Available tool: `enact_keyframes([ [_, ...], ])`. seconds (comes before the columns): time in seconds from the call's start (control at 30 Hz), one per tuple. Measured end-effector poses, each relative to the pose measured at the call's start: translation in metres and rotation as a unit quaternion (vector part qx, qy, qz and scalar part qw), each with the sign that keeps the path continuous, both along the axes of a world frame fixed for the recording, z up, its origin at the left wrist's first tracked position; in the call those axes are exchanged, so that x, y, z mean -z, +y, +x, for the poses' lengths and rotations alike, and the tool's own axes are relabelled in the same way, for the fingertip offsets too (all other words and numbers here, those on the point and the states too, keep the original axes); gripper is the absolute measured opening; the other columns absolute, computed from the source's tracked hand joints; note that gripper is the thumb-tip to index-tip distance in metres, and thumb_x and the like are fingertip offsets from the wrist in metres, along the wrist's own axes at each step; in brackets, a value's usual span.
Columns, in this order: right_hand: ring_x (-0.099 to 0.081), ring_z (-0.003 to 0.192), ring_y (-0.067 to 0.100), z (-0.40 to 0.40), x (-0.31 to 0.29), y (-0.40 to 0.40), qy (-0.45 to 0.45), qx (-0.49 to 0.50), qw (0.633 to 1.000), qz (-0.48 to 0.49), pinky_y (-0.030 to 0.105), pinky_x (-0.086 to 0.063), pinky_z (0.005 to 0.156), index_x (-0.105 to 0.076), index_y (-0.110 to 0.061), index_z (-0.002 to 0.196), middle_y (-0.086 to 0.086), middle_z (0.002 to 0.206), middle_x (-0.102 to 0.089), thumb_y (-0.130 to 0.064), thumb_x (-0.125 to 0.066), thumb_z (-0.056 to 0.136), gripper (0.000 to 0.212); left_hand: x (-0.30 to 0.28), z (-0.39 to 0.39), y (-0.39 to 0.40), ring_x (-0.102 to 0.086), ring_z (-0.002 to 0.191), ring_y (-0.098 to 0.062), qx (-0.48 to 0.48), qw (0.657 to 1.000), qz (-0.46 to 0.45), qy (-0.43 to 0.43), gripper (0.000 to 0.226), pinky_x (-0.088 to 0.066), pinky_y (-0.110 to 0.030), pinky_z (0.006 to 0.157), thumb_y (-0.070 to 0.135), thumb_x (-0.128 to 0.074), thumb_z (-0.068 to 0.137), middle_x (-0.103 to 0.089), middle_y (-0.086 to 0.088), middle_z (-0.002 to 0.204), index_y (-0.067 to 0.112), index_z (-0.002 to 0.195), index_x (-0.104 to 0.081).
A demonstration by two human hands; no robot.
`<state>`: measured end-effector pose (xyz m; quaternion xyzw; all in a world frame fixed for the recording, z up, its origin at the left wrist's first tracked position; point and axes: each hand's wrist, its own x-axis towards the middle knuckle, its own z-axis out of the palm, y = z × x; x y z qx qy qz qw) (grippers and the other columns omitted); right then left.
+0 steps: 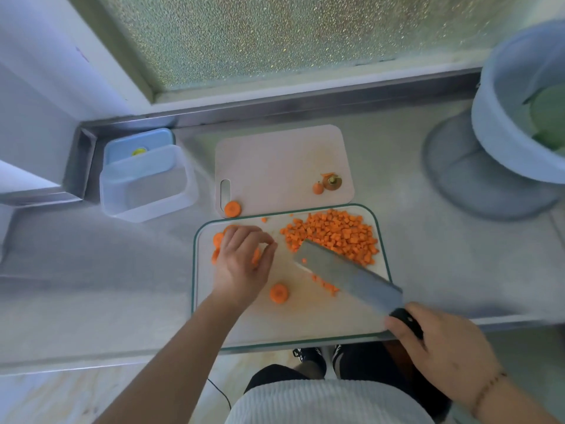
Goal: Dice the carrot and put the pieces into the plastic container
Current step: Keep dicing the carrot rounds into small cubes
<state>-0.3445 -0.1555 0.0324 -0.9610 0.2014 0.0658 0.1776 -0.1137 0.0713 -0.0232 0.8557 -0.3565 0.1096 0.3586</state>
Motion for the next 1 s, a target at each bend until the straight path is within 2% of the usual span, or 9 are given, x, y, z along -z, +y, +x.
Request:
enact_keyframes([
  [0.13, -0.044, 0.046, 0.006, 0.006, -0.001, 0.014, 0.015, 0.031, 0.957, 0.288, 0.022, -0.032, 0.049, -0.048, -0.025, 0.067, -0.005, 0.050, -0.048, -0.086, -0.021, 0.079, 0.068, 0.006, -0.030, 0.029, -0.062, 0.088, -0.027, 0.128, 0.990, 0.048, -0.032, 0.012, -0.049, -0.037, 0.081, 0.014, -0.069, 0.088, -0.067, -0.012, 0.098, 0.003, 0.089, -0.073],
  [0.2, -0.040, 0.048, 0.006, 0.014, 0.001, 0.026, 0.041, 0.024, 0.932, 0.358, 0.026, -0.032, 0.051, -0.046, -0.018, 0.068, -0.001, 0.050, -0.044, -0.081, -0.026, 0.081, 0.068, 0.015, -0.045, 0.037, -0.061, 0.090, -0.028, 0.166, 0.982, 0.088, -0.031, 0.010, -0.050, -0.035, 0.083, 0.014, -0.070, 0.089, -0.067, -0.009, 0.105, 0.006, 0.094, -0.073],
  [0.3, -0.036, 0.045, 0.005, 0.026, 0.007, 0.044, 0.082, 0.048, 0.900, 0.426, 0.027, -0.030, 0.052, -0.040, -0.015, 0.059, -0.006, 0.046, -0.039, -0.070, -0.032, 0.081, 0.060, 0.029, -0.057, 0.040, -0.062, 0.097, -0.024, 0.146, 0.986, 0.083, -0.022, 0.014, -0.051, -0.031, 0.091, 0.017, -0.068, 0.093, -0.070, -0.007, 0.106, 0.006, 0.097, -0.076],
  [0.47, -0.031, 0.042, 0.004, 0.034, 0.011, 0.047, 0.128, 0.081, 0.885, 0.440, 0.020, -0.027, 0.047, -0.039, -0.016, 0.061, -0.007, 0.046, -0.034, -0.065, -0.033, 0.082, 0.053, 0.036, -0.064, 0.021, -0.064, 0.095, -0.026, 0.144, 0.989, 0.036, 0.005, 0.012, -0.053, -0.032, 0.092, 0.012, -0.070, 0.094, -0.071, -0.008, 0.105, 0.003, 0.097, -0.076],
  [0.6, -0.046, 0.048, 0.005, 0.028, 0.009, 0.046, 0.094, 0.067, 0.933, 0.341, 0.017, -0.036, 0.051, -0.048, -0.013, 0.062, -0.007, 0.048, -0.048, -0.062, -0.030, 0.085, 0.057, 0.041, -0.070, 0.003, -0.066, 0.093, -0.028, 0.140, 0.990, 0.012, 0.010, 0.007, -0.054, -0.037, 0.088, 0.010, -0.073, 0.093, -0.071, -0.007, 0.105, 0.004, 0.095, -0.076],
  [0.7, -0.053, 0.057, 0.002, 0.026, 0.006, 0.048, 0.075, 0.047, 0.948, 0.305, 0.016, -0.038, 0.054, -0.048, -0.020, 0.059, -0.019, 0.054, -0.055, -0.063, -0.029, 0.084, 0.053, 0.044, -0.072, 0.002, -0.066, 0.091, -0.028, 0.125, 0.992, 0.010, 0.001, 0.006, -0.054, -0.040, 0.085, 0.010, -0.076, 0.091, -0.071, -0.006, 0.103, 0.005, 0.094, -0.077],
  [0.83, -0.055, 0.060, 0.009, 0.017, 0.005, 0.048, 0.087, 0.022, 0.957, 0.275, 0.020, -0.041, 0.055, -0.054, -0.018, 0.065, -0.004, 0.057, -0.058, -0.071, -0.021, 0.083, 0.065, 0.041, -0.074, 0.003, -0.067, 0.092, -0.028, 0.130, 0.991, 0.000, 0.008, 0.004, -0.054, -0.038, 0.086, 0.006, -0.076, 0.090, -0.072, -0.007, 0.101, 0.003, 0.092, -0.076],
  [0.93, -0.061, 0.083, 0.001, 0.008, 0.012, 0.047, 0.085, 0.011, 0.956, 0.281, 0.017, -0.047, 0.076, -0.065, -0.020, 0.088, -0.009, 0.081, -0.069, -0.076, -0.014, 0.084, 0.077, 0.042, -0.074, 0.003, -0.068, 0.094, -0.028, 0.134, 0.991, -0.002, 0.007, 0.004, -0.055, -0.037, 0.086, 0.007, -0.075, 0.091, -0.072, -0.007, 0.102, 0.003, 0.093, -0.077],
  [1.0, -0.053, 0.111, -0.008, 0.005, 0.016, 0.048, 0.069, 0.002, 0.950, 0.306, 0.008, -0.036, 0.097, -0.064, -0.028, 0.114, -0.021, 0.112, -0.066, -0.067, -0.020, 0.091, 0.063, 0.042, -0.073, 0.003, -0.068, 0.093, -0.027, 0.128, 0.992, -0.006, 0.005, 0.006, -0.055, -0.037, 0.085, 0.007, -0.074, 0.091, -0.073, -0.007, 0.102, 0.003, 0.092, -0.077],
])
